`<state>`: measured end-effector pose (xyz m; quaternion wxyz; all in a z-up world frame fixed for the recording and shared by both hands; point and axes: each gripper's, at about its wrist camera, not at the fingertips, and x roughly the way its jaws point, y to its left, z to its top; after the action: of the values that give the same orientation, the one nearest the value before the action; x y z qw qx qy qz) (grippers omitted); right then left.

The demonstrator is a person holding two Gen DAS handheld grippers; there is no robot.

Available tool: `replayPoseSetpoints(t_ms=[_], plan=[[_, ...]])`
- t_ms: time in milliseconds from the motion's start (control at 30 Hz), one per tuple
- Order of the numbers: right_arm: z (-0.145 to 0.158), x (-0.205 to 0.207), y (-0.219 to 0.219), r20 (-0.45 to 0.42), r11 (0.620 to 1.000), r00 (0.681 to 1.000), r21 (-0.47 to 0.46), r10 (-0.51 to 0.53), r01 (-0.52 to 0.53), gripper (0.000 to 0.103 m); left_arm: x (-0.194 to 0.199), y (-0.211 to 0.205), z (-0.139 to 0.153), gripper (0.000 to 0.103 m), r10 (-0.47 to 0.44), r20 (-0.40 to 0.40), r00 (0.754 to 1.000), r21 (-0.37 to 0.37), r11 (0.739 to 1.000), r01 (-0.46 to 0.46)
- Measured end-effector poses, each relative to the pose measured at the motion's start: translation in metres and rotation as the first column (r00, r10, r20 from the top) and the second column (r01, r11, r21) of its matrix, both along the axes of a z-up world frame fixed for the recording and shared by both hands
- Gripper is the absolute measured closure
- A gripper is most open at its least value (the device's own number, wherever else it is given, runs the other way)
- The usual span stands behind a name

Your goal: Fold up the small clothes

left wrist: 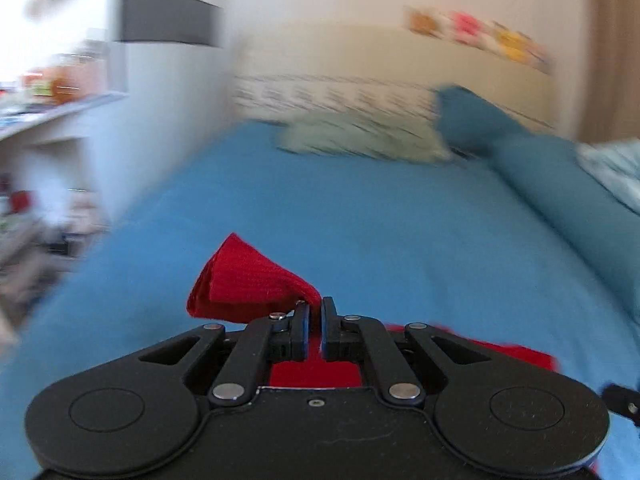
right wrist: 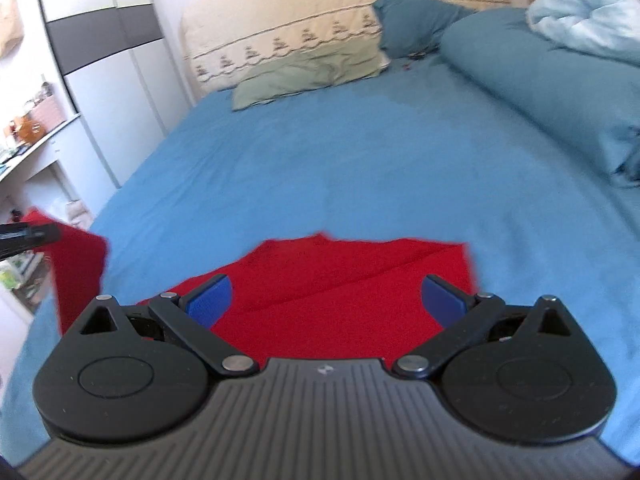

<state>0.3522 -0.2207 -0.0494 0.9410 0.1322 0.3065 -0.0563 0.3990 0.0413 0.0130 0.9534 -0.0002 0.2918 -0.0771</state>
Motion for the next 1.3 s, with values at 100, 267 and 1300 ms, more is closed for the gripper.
replayPoseSetpoints(t_ms=[100,267,1300], plan=[[-0.005,-0.005,-0.043,-0.014,1.000,1.000,-0.021,-0.021,0.021,0.000,0.009,-0.067,-0.041,0.098,-0.114,-0.094,0.989,-0.003,0.993,0.114],[-0.036,-0.008,-0.097,-0.061,0.999,0.997,-0.008,-0.036,0.035,0.000,0.005,-0.140,-0.118,0.098,-0.206,-0.230,0.951,0.025,0.976,0.218],[-0.142,0.078,-0.032,-0.210,0.977,0.977,0.201,-0.028,0.072,0.029,-0.028,0.052,-0.148,0.031,0.106,-0.299,0.948,0.280,0.960,-0.019]])
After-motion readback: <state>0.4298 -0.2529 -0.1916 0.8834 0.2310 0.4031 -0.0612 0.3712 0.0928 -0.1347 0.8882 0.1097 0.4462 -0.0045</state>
